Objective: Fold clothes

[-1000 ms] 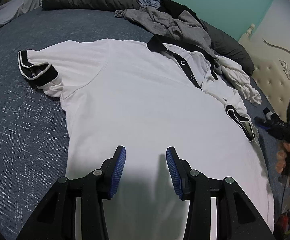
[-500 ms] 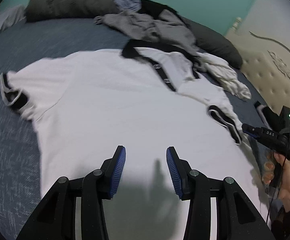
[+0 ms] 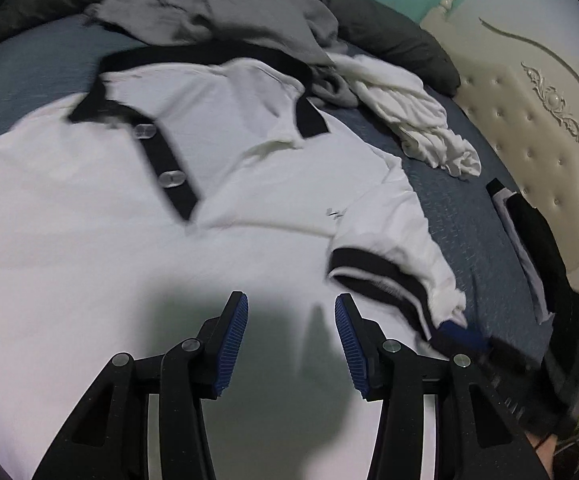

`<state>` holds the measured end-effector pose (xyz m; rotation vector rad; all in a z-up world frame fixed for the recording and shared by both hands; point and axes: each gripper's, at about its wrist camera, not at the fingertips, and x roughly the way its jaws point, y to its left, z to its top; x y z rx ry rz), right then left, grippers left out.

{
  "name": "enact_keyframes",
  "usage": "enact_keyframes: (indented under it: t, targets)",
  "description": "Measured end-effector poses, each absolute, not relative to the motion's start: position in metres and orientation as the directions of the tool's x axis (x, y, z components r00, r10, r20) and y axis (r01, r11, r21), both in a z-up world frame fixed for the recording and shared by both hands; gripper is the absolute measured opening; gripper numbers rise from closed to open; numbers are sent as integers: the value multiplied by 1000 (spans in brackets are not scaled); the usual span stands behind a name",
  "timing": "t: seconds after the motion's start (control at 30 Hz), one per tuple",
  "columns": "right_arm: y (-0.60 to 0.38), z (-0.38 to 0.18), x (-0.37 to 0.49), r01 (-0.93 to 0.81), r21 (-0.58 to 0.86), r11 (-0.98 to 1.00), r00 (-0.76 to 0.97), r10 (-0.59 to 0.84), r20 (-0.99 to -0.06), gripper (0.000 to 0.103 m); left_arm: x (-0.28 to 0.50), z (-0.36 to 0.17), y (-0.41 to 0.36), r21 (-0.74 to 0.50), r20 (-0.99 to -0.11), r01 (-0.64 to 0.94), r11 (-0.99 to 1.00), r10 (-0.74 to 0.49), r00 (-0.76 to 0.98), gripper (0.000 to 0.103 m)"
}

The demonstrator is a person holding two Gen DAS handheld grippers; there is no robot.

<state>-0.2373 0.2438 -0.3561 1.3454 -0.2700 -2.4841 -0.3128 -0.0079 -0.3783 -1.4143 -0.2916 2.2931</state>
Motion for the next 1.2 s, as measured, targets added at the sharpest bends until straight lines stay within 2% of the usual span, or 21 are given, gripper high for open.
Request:
enact_keyframes:
  t: [0.27,0.4,0.47,0.5,0.53,0.6,0.7,0.9,0.97,1.0,1.03,1.2]
  targets:
    - [231,-349,-238,217,230,-949,-522,-312,-794,38,-332,-387,19,-376,-814,-282,-883,460,-355,49]
    - [235,-357,-244,206,253,-945,-501,-324,-803,38,-337,-391,27,-366,-820,-307,-878,460,-339,49]
    - [237,-358,-245,205,249,-947,-508,-320,-800,30,-339,-392,29,-369,-819,-321,-872,468,-330,49]
    - [239,-357,-244,203,247,-948,-516,-318,-795,22,-340,-392,30,-374,-817,-326,-868,475,-326,44]
    - [242,-356,-244,203,249,-947,-524,-320,-789,18,-340,-392,31,-380,-815,-331,-864,482,-322,33]
    - [247,-355,-244,203,259,-944,-536,-329,-778,11,-341,-393,33,-386,-814,-338,-858,490,-314,19]
    - [253,-355,-246,203,273,-940,-541,-340,-769,5,-343,-393,35,-386,-814,-348,-854,493,-307,10]
    - [245,-345,-244,230,277,-933,-552,-360,-752,5,-341,-386,33,-381,-808,-361,-851,496,-316,8]
    - [238,-345,-244,239,249,-939,-554,-342,-759,12,-341,-384,33,-379,-808,-362,-852,495,-319,8]
    - [235,-346,-245,241,237,-941,-550,-334,-765,22,-341,-383,34,-378,-809,-363,-852,495,-318,8]
    - [233,-349,-246,244,233,-941,-539,-331,-774,25,-341,-383,34,-377,-809,-364,-851,495,-317,8]
    - [222,-359,-249,260,174,-950,-514,-289,-808,25,-342,-380,35,-384,-804,-369,-846,503,-316,8]
